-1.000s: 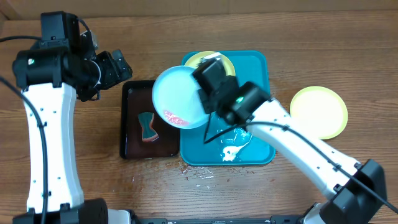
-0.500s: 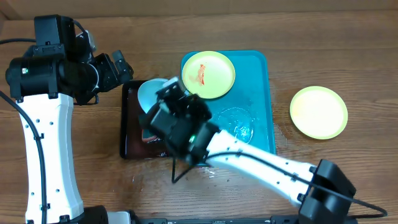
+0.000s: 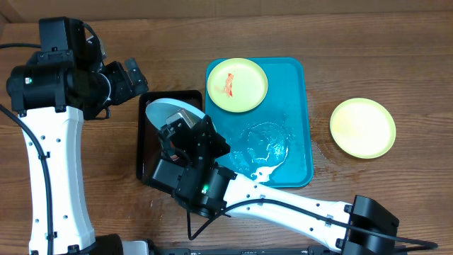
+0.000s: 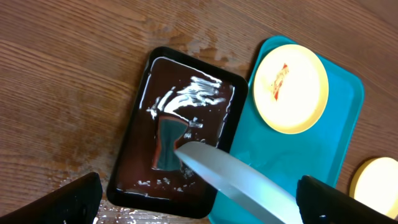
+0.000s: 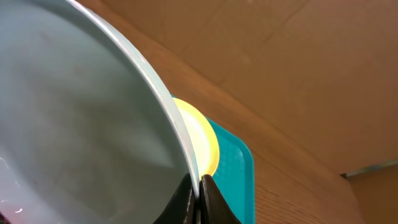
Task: Clean dirty plates on tray and stack at the side
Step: 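Lift the white plate by its rim with the right gripper and tilt it, then carry the white plate right and stack it on the yellow plate, then grasp the remaining yellow plate rim with the right gripper and drag it down, then grasp the sponge in the black tray with the left gripper and lift it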
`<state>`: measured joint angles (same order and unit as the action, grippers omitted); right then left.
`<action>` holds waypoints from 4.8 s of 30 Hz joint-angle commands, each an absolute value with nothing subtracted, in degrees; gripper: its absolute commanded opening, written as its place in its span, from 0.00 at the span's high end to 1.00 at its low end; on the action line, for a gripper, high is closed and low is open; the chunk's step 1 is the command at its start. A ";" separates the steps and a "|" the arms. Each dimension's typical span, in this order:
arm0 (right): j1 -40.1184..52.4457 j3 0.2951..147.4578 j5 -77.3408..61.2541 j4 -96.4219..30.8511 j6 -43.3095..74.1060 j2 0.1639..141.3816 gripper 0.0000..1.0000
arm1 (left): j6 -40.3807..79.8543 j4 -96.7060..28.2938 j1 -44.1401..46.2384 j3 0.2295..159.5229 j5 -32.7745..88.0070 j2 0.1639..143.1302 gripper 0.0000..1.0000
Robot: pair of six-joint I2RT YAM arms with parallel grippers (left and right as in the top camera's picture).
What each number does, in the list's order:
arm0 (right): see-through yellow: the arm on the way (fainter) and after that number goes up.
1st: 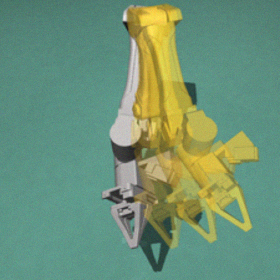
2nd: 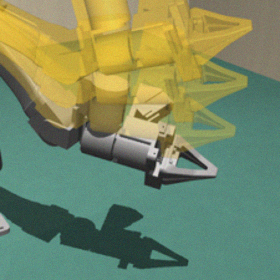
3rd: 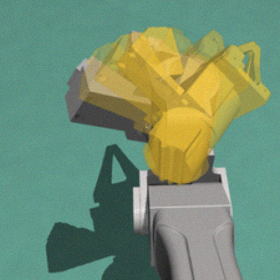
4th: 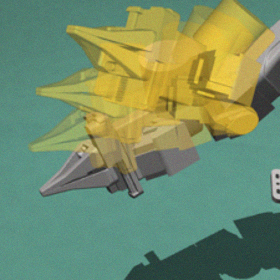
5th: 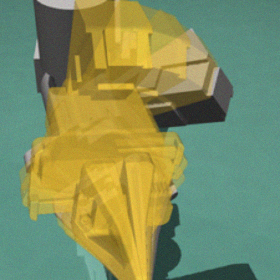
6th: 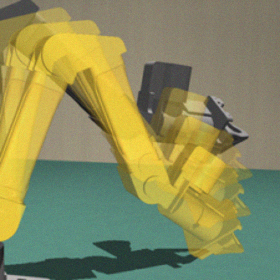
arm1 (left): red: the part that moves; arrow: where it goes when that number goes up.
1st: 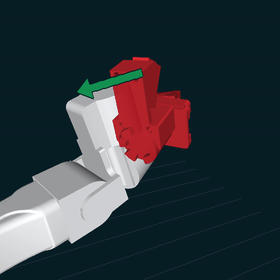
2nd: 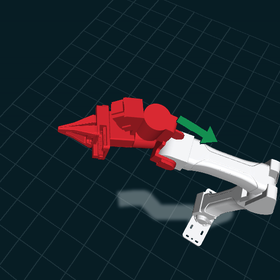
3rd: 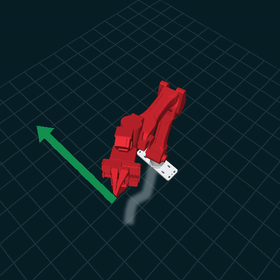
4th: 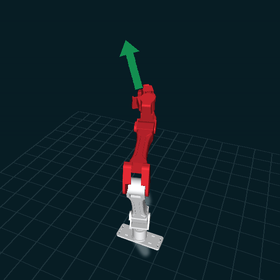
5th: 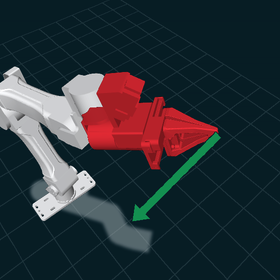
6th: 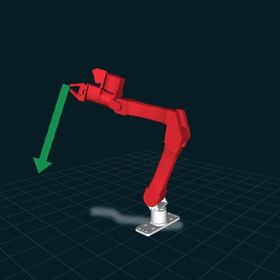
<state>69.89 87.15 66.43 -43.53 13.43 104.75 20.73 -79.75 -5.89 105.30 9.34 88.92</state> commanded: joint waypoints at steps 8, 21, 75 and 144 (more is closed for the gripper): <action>70.06 88.49 68.99 -43.33 13.65 103.57 0.96 | 19.68 -79.68 -6.00 106.24 8.40 88.05 0.00; 69.93 88.49 68.79 -43.24 14.72 103.57 0.96 | 19.68 -79.66 -6.00 106.24 8.40 88.07 0.00; -2.13 79.83 -7.62 -56.88 10.04 87.11 0.53 | 19.68 -79.46 -5.98 106.24 8.62 88.07 0.00; 17.65 70.94 -6.48 -54.15 17.52 94.56 0.75 | 15.59 -81.65 2.68 96.12 4.32 96.33 0.17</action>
<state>17.87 70.85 -7.49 -53.58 20.64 102.32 14.79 -83.09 2.28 101.01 5.63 91.88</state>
